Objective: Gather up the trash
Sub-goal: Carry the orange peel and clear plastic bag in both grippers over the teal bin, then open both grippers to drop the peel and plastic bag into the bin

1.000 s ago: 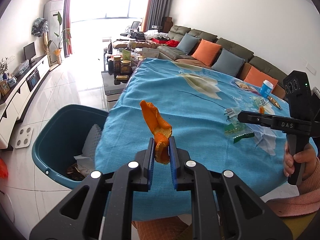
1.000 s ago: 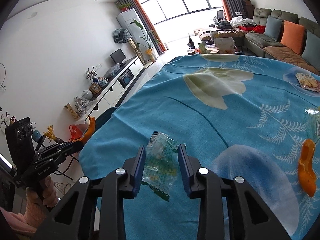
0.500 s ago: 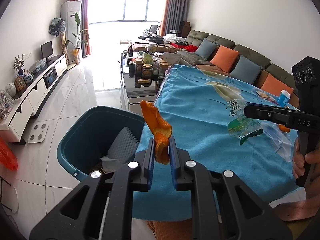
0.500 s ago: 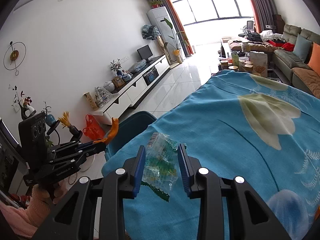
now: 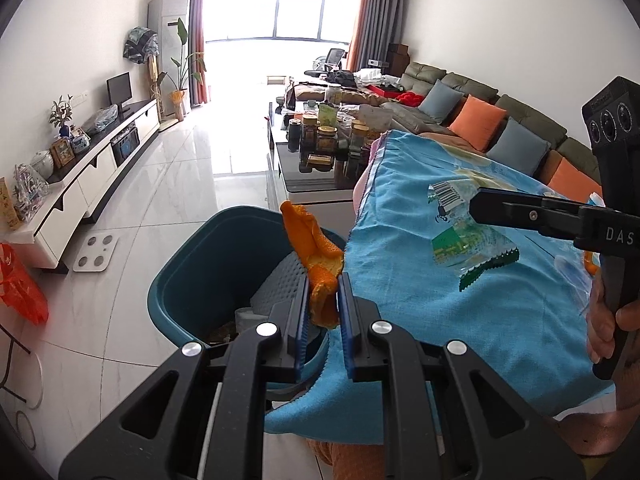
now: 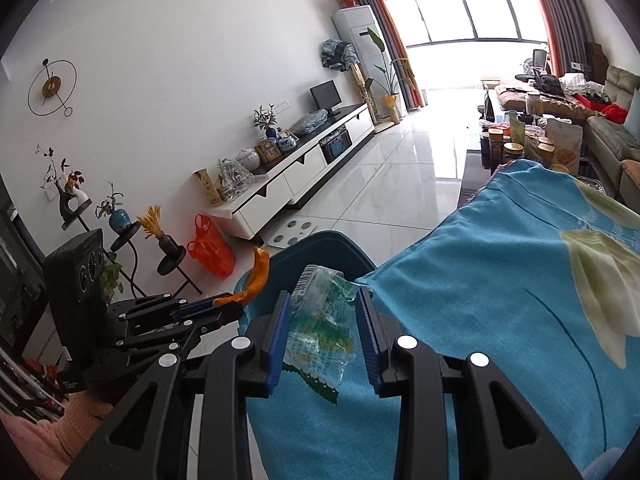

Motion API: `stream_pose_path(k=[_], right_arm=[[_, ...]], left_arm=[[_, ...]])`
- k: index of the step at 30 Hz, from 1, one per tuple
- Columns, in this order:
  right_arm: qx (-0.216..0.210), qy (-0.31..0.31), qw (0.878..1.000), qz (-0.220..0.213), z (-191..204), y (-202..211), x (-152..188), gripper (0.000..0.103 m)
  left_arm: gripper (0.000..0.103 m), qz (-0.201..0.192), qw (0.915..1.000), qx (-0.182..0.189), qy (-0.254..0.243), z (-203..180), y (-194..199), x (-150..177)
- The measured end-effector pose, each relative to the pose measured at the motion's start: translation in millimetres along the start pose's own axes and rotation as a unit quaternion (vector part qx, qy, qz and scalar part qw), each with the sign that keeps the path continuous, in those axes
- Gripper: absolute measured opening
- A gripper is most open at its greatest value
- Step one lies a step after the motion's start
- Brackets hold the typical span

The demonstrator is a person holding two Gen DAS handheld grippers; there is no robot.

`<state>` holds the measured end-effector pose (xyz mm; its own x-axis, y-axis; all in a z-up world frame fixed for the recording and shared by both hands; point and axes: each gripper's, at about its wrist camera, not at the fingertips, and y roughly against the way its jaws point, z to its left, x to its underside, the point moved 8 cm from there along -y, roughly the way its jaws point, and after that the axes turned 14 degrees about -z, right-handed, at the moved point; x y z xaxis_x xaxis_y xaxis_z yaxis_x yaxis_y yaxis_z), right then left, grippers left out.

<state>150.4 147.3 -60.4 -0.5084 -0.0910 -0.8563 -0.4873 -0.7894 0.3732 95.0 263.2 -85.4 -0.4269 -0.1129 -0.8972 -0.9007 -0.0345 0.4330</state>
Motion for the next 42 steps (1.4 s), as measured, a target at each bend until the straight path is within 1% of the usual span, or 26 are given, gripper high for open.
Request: stream_pose_path(k=[7,16,24,29,33,34,36,39,42], right_arm=[[-0.01,0.01,1.0,0.007,16.7,-26.1,-4.0,0.031],[-0.015,0.012,0.999,0.031,26.9,-63.5,-0.1,0.031],[-0.009,0.011,0.998,0.062,28.9,-97.6,12.4,0.032],[-0.001,0.006,0.997,0.08,27.3,-115.4,18.8,0.032],[0.003,-0.004,0.996,0.088,25.5,-123.4,22.8,0.035],[0.003,-0.007,0.996,0.09,24.8,-124.7,23.6,0.035],[0.004,-0.013,0.996,0.092,22.6,-125.8,24.4,0.035],[0.004,-0.02,0.996,0.09,20.2,-123.5,23.8,0.035],[0.003,-0.023,0.996,0.085,16.2,-117.2,22.8,0.035]], left_arm=[[0.014,0.004,0.9999,-0.011,0.001,10.0,-3.9,1.3],[0.014,0.022,0.9992,-0.03,0.01,22.4,-24.0,9.4],[0.015,0.04,0.998,-0.042,0.024,36.8,-44.6,17.2],[0.015,0.056,0.9968,-0.041,0.039,45.7,-61.5,26.0],[0.015,0.067,0.9954,-0.044,0.052,53.5,-76.5,32.7],[0.016,0.068,0.995,-0.048,0.055,56.5,-79.3,34.5],[0.022,0.071,0.9944,-0.052,0.059,59.1,-84.1,37.8],[0.024,0.071,0.9938,-0.054,0.066,60.8,-87.9,39.9],[0.029,0.065,0.9937,-0.056,0.072,60.9,-85.4,39.6]])
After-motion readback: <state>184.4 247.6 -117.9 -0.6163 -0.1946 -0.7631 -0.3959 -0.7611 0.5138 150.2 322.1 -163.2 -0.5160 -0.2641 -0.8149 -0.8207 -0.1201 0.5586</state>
